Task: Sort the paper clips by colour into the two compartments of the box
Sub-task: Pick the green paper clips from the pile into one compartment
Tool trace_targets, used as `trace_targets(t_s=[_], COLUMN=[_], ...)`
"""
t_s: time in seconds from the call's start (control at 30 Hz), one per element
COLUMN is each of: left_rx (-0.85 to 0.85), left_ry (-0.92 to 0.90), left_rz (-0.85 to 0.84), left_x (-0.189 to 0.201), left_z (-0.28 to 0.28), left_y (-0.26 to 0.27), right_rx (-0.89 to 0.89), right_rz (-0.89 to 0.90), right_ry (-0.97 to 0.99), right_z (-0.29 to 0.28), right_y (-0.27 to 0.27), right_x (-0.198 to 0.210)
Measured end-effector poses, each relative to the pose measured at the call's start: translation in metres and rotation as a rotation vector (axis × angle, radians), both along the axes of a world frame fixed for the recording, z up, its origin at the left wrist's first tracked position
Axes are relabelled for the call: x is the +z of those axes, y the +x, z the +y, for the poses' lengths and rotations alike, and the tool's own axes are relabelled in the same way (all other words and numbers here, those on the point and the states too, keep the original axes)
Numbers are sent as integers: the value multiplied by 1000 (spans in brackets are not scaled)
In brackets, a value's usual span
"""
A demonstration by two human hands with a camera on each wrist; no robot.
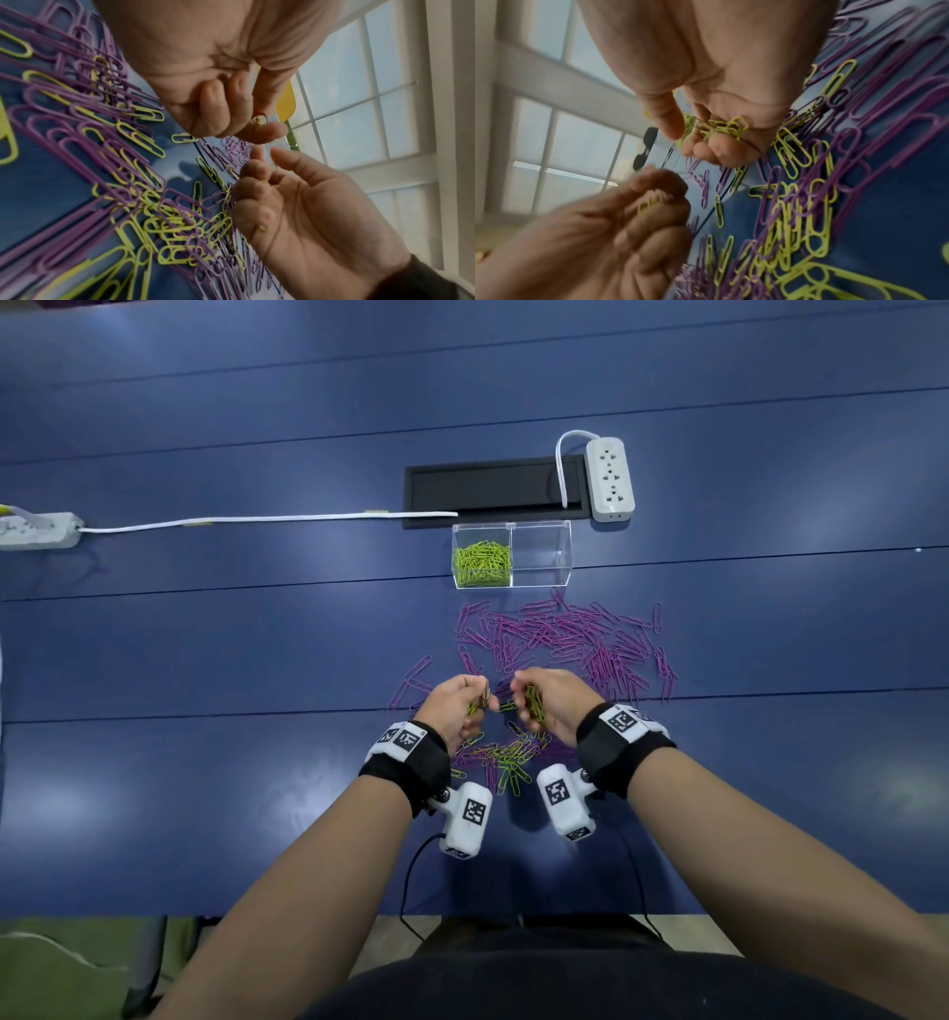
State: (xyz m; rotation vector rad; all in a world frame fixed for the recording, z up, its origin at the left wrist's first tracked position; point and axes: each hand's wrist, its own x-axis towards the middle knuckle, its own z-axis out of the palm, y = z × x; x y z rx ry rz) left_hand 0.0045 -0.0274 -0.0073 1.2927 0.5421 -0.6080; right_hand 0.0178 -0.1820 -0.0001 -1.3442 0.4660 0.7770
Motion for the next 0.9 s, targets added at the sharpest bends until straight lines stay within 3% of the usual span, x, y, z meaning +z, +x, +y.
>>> trace_targets(t_s=[0.2,0.33,0.53,0.67,0.73,0.8,0.9], left_rx=[-7,-15,-138,-123,-121,-178,-383], left_ry=[-154,-99,150,199,323,574,898], left_rz=[30,28,-40,-24,-49,-128,-284], left_x=[3,2,-1,-3,-9,-14,-17], left_z=[3,8,10,9,11,15,22], left_y=[-2,-3,-3,-3,-3,-3,-2], right_rx=[312,458,648,687,658,614,562], right_rz=[-345,-592,-693,-688,-651,-599,-530], right_ry=[-267,-539,-677,-742,-751,-806,-948], right_z=[9,3,3,5,4,-2,-19], right_y=[-5,-8,-15,-15,-13,-7,5], right_x=[-5,-5,5,8,8,7,3])
